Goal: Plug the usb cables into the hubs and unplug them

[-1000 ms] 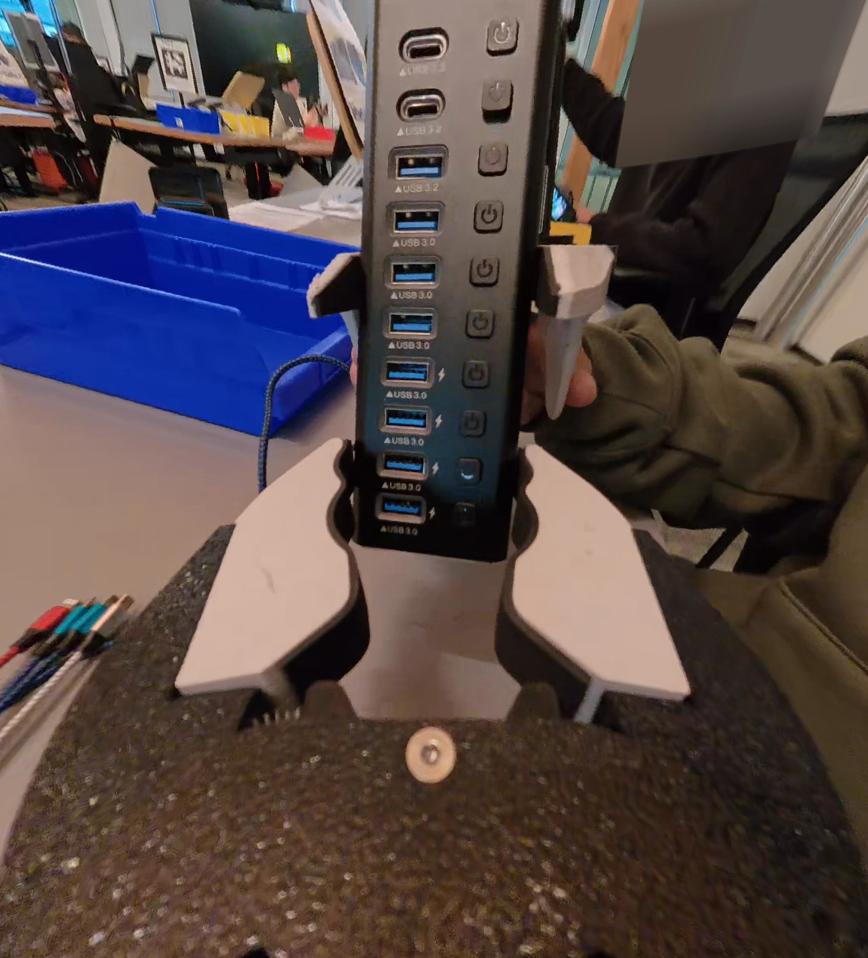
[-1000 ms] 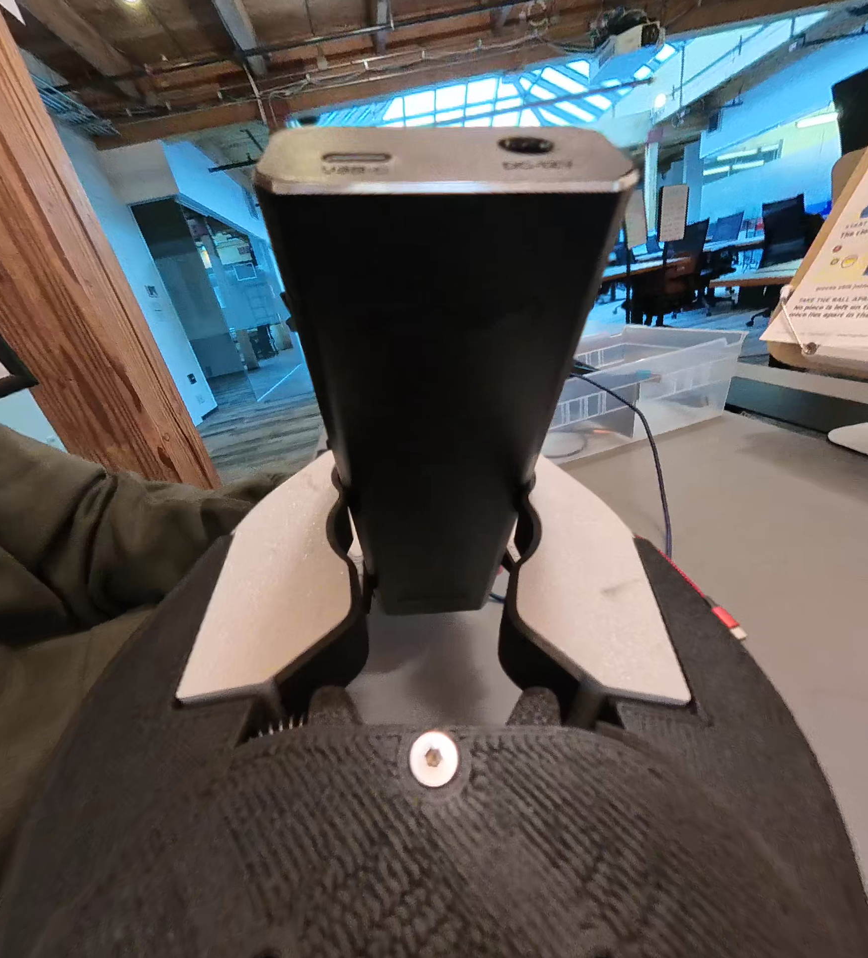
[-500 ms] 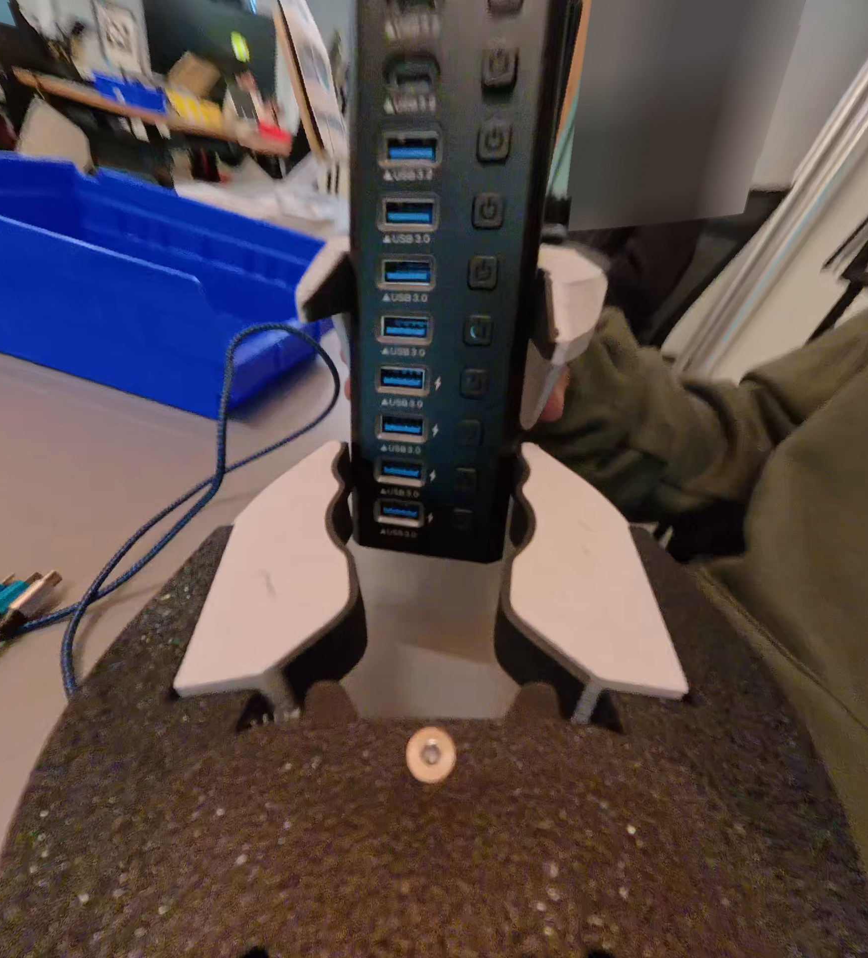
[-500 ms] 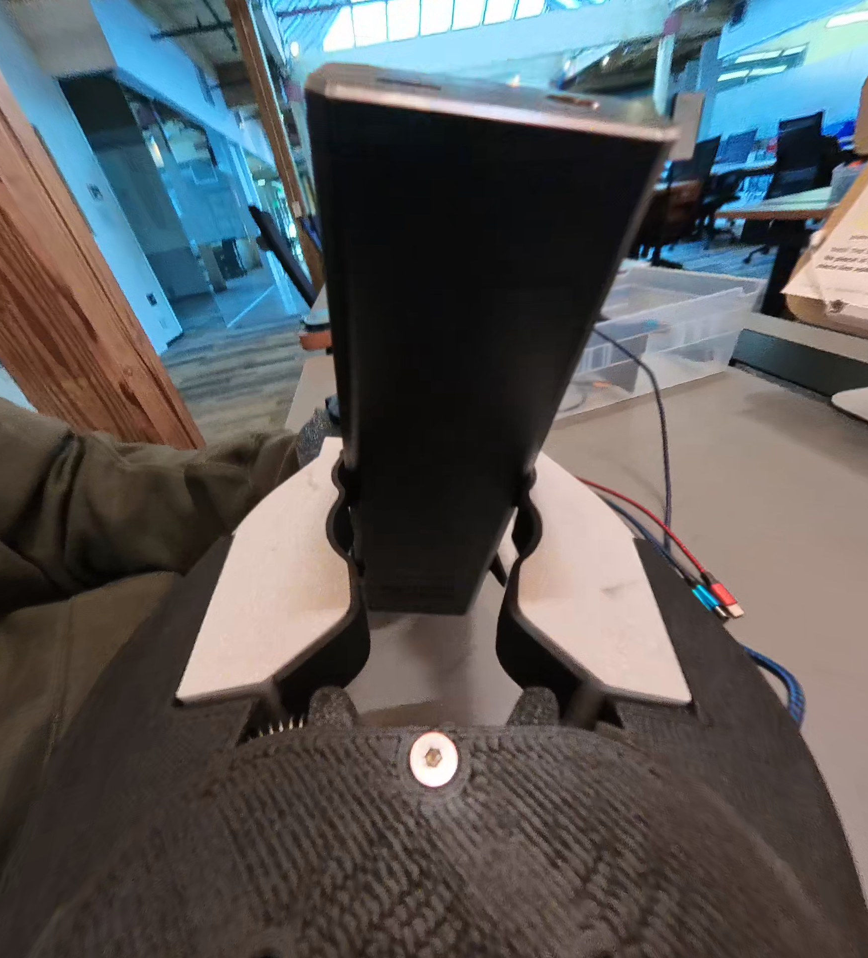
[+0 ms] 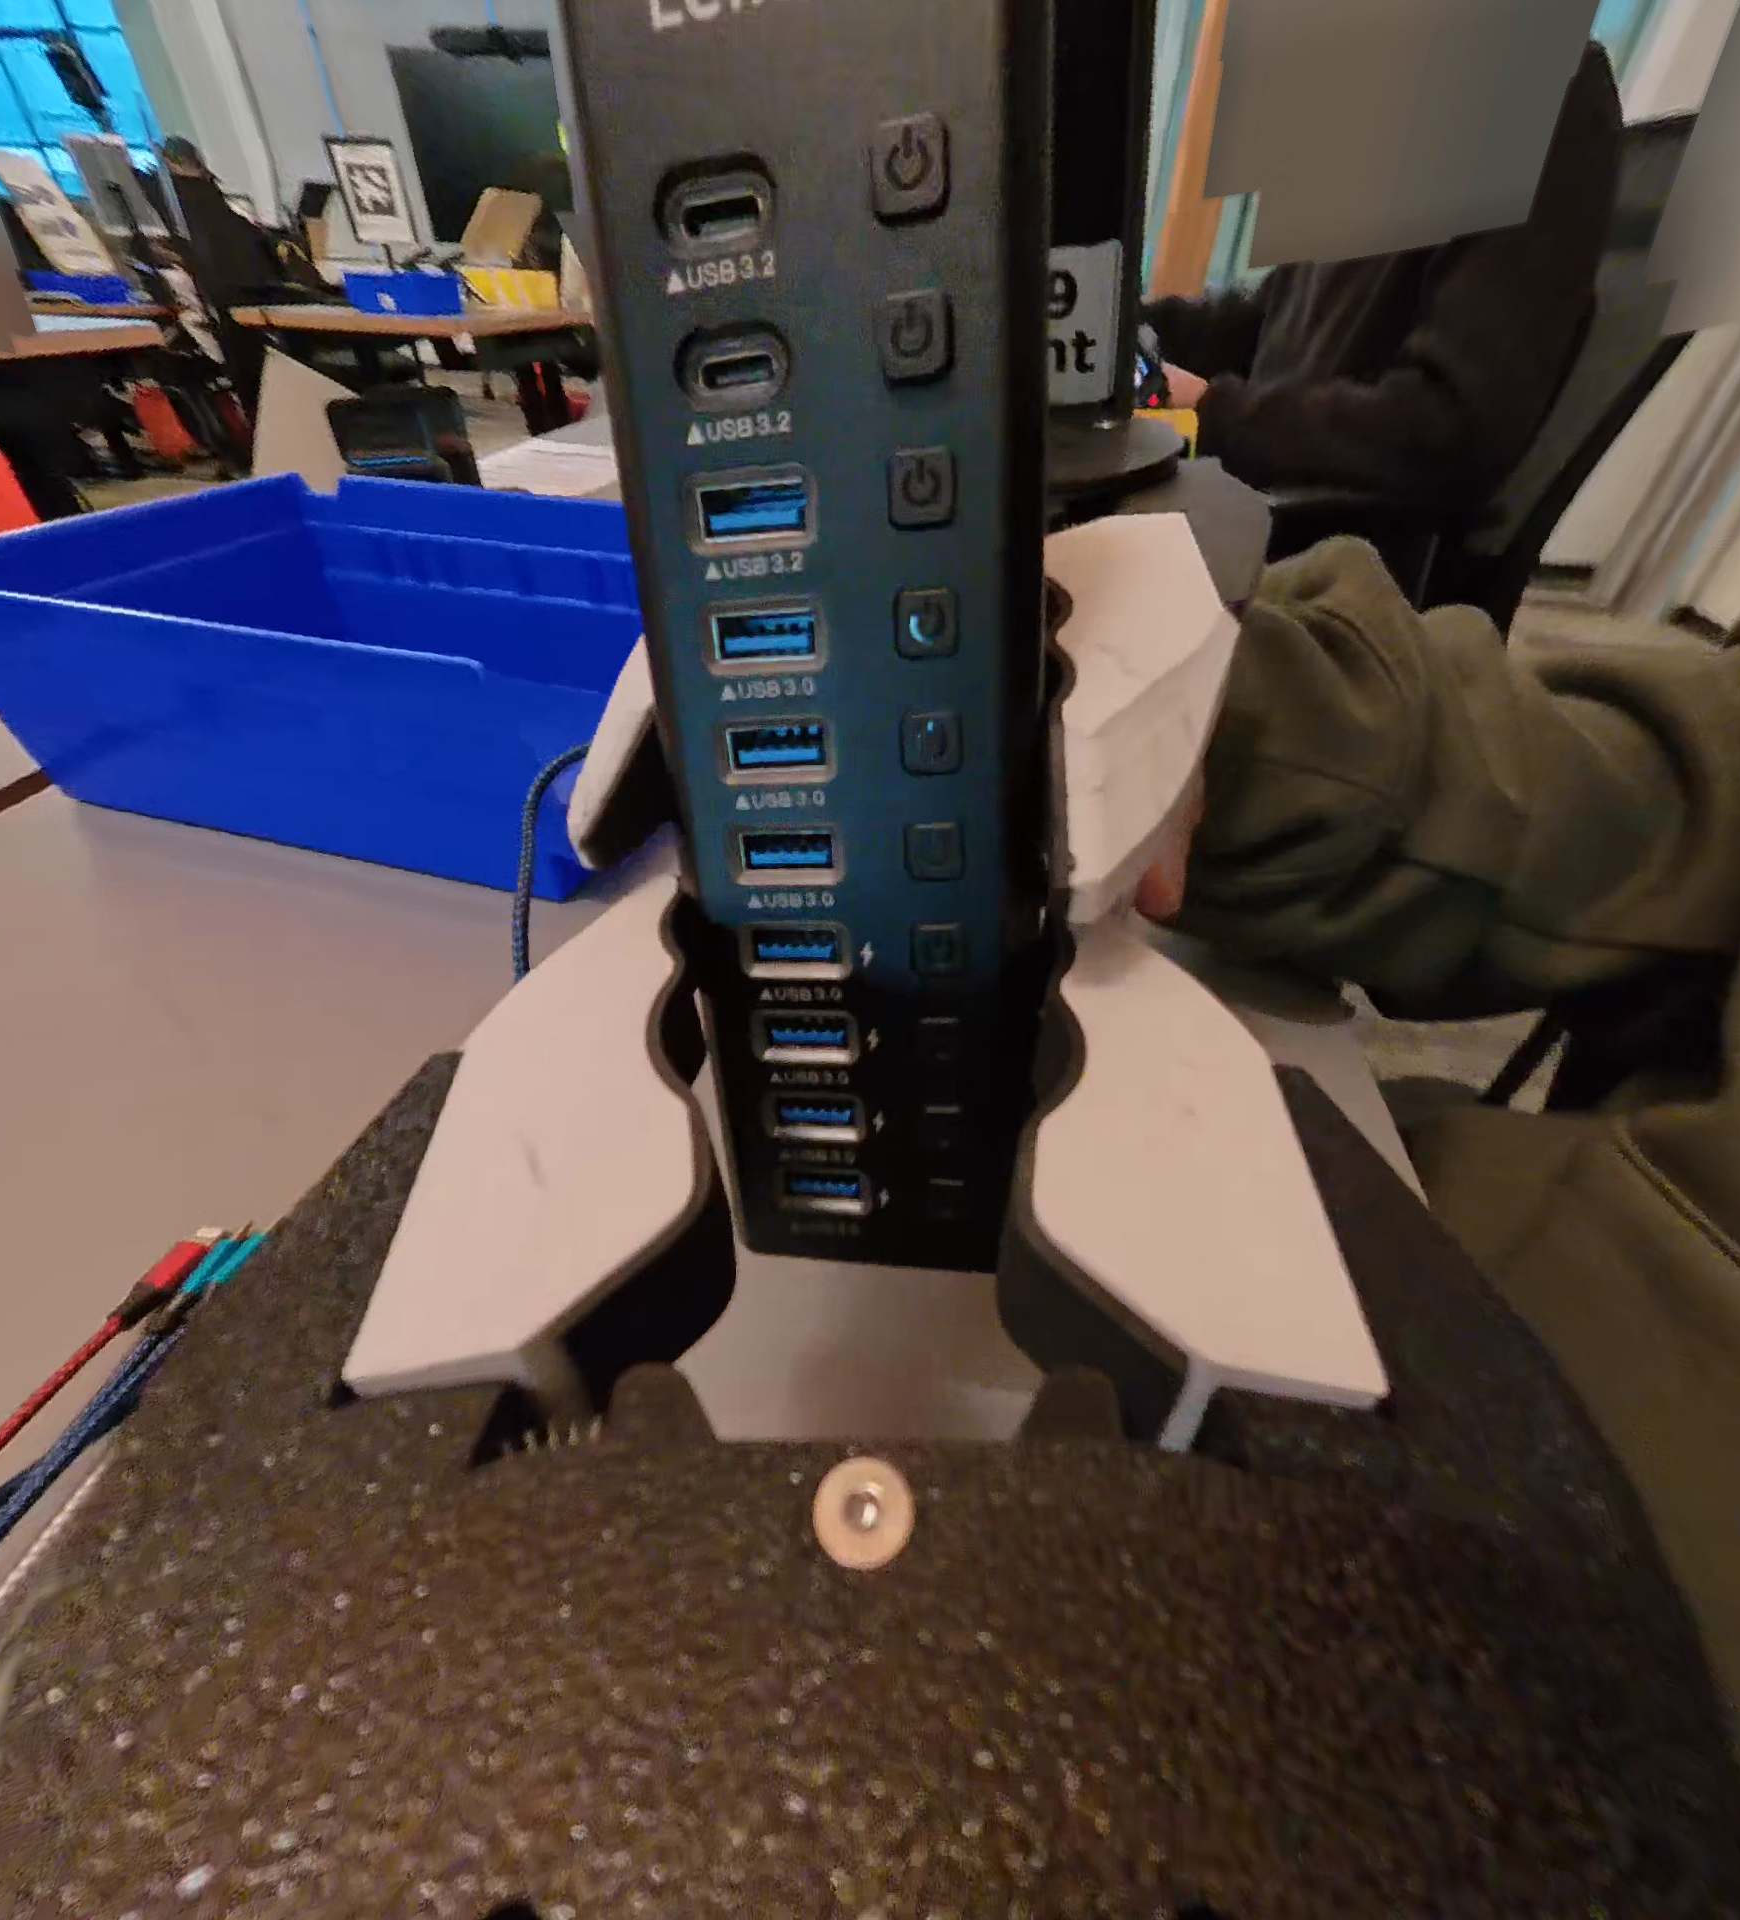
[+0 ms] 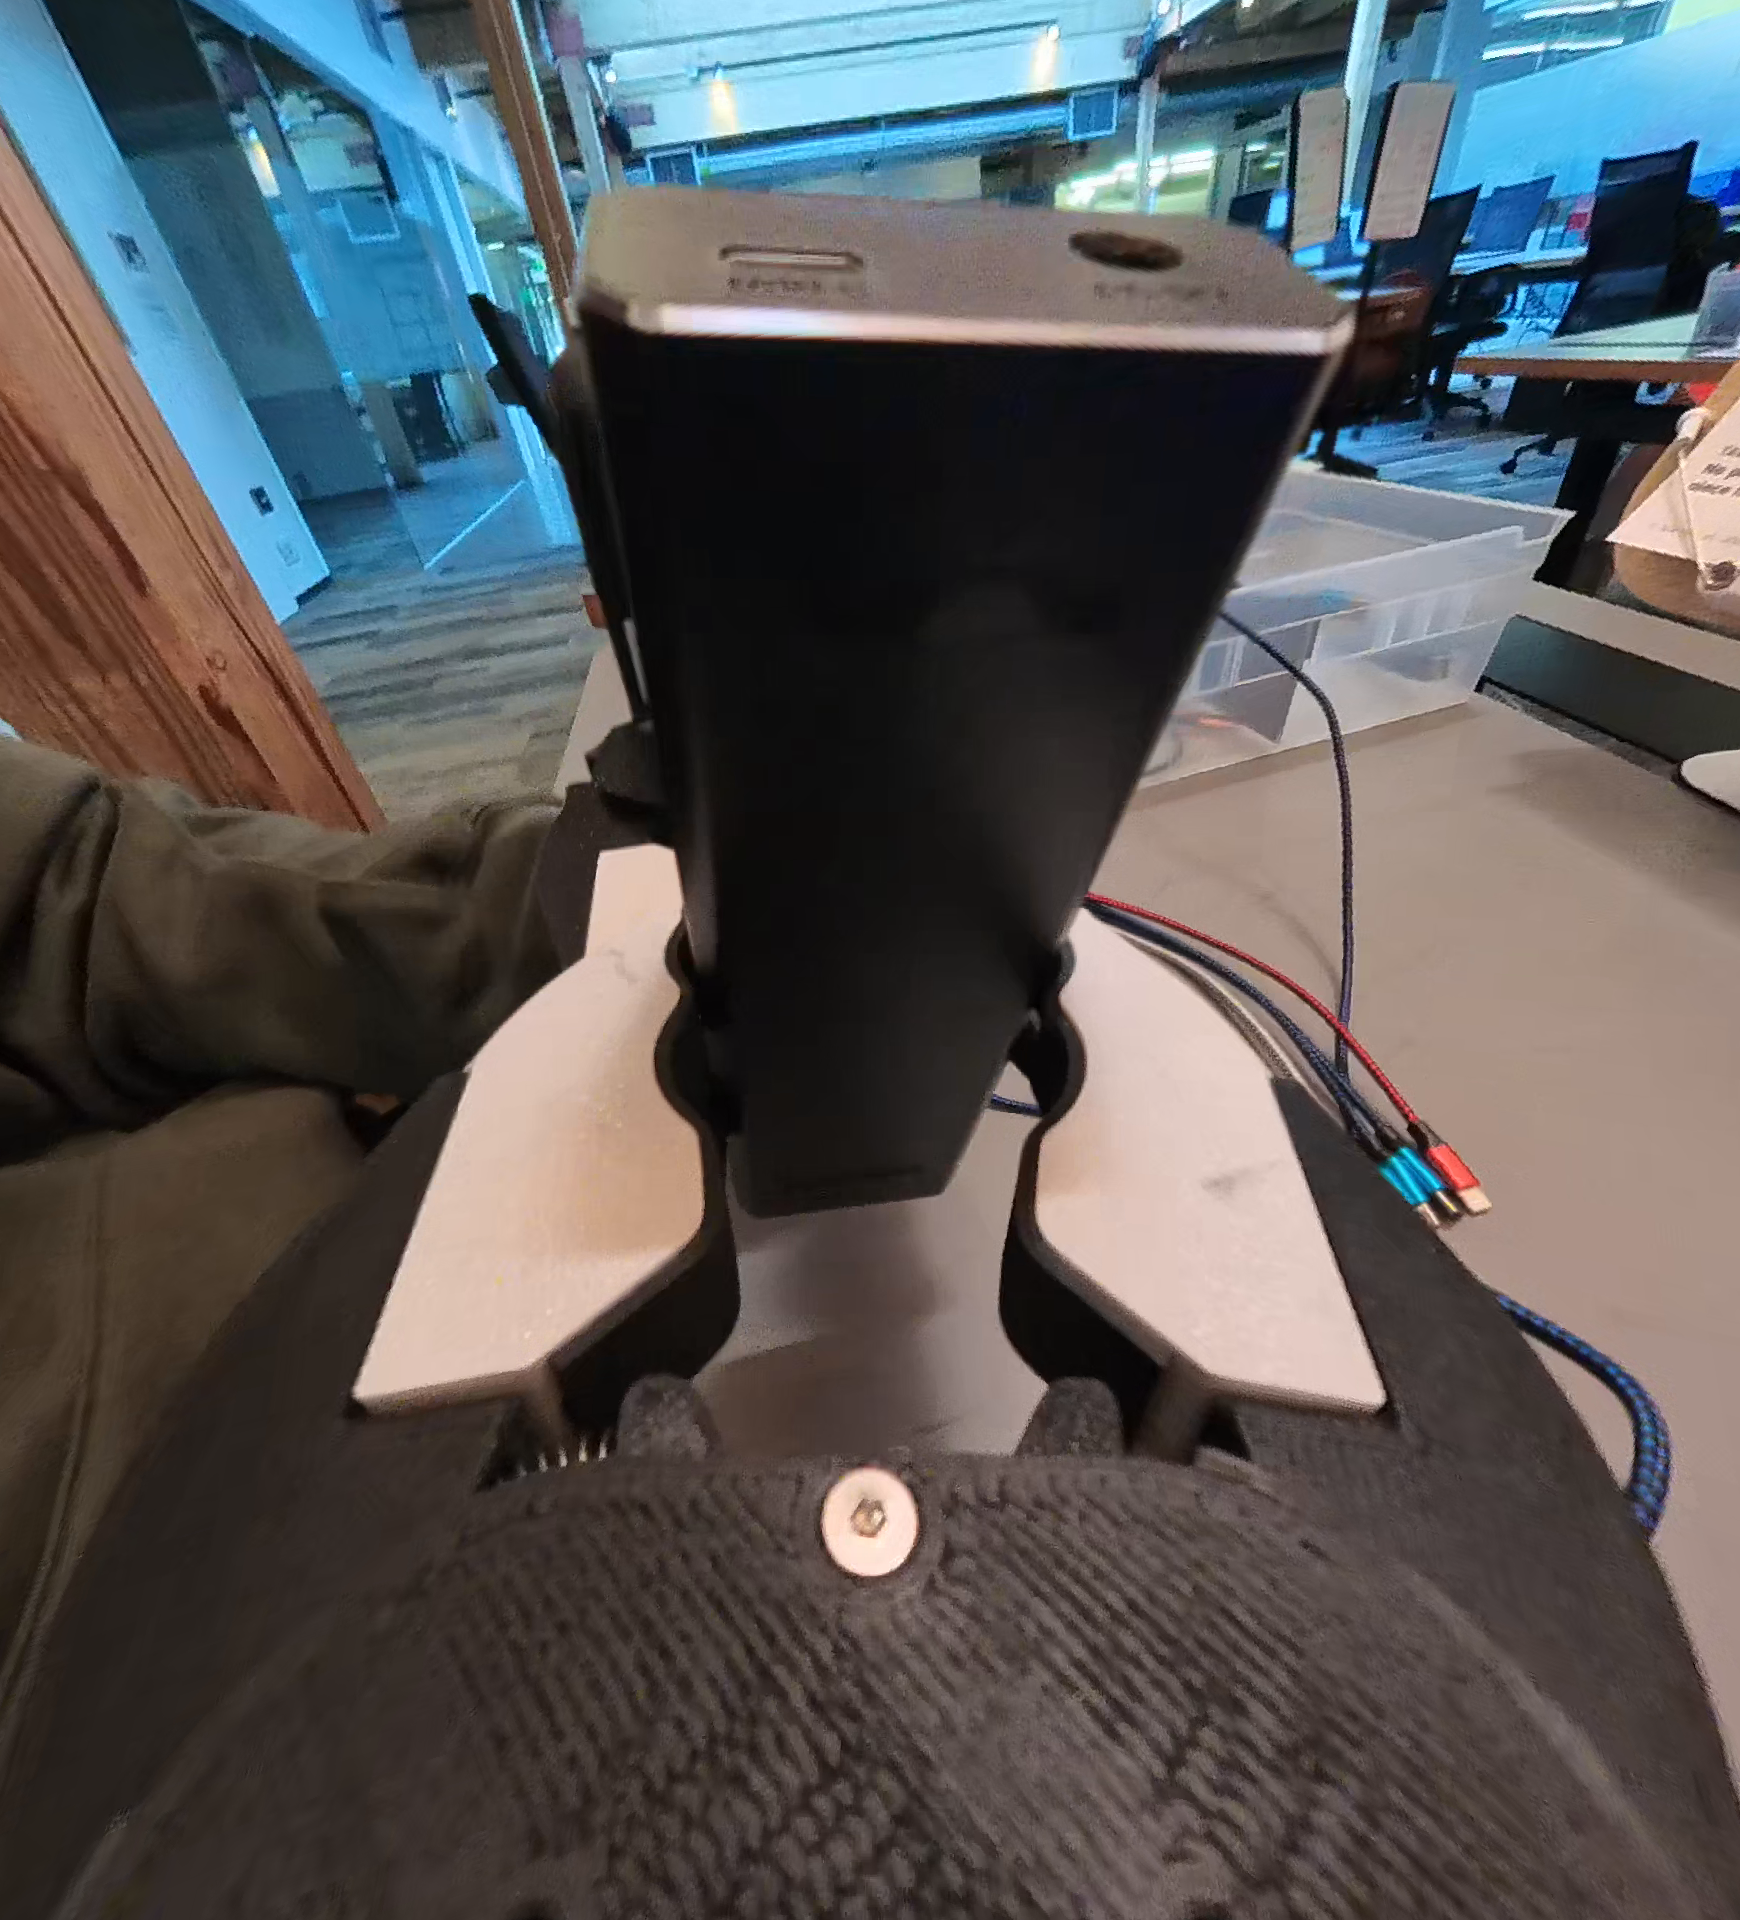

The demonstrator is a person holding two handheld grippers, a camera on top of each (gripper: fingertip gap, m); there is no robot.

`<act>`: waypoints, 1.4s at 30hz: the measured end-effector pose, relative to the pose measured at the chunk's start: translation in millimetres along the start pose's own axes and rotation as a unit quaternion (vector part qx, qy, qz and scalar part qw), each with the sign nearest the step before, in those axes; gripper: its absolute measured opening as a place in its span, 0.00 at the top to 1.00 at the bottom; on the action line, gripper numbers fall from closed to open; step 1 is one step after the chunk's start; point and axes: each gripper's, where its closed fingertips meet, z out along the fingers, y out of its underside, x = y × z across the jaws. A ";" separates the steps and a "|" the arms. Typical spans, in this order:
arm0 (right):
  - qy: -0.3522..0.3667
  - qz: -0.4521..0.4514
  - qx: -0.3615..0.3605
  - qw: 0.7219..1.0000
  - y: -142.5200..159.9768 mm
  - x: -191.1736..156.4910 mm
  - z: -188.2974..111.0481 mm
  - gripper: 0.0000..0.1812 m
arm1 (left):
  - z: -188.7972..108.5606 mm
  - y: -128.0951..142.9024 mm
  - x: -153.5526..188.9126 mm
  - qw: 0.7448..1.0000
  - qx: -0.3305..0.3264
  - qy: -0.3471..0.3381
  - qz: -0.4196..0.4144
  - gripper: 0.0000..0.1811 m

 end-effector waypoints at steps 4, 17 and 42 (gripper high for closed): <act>0.015 0.004 0.011 1.000 -5.2 5.0 -2.0 0.65 | -2.1 2.4 -1.4 0.999 0.036 0.004 -0.031 0.67; -0.016 0.025 0.034 0.999 -2.2 0.7 2.3 0.69 | -11.3 -6.3 -2.1 0.994 0.096 0.022 -0.056 0.67; 0.009 0.041 0.035 0.998 9.5 8.1 16.9 0.67 | -13.5 13.6 -8.8 0.997 0.032 0.044 -0.052 0.67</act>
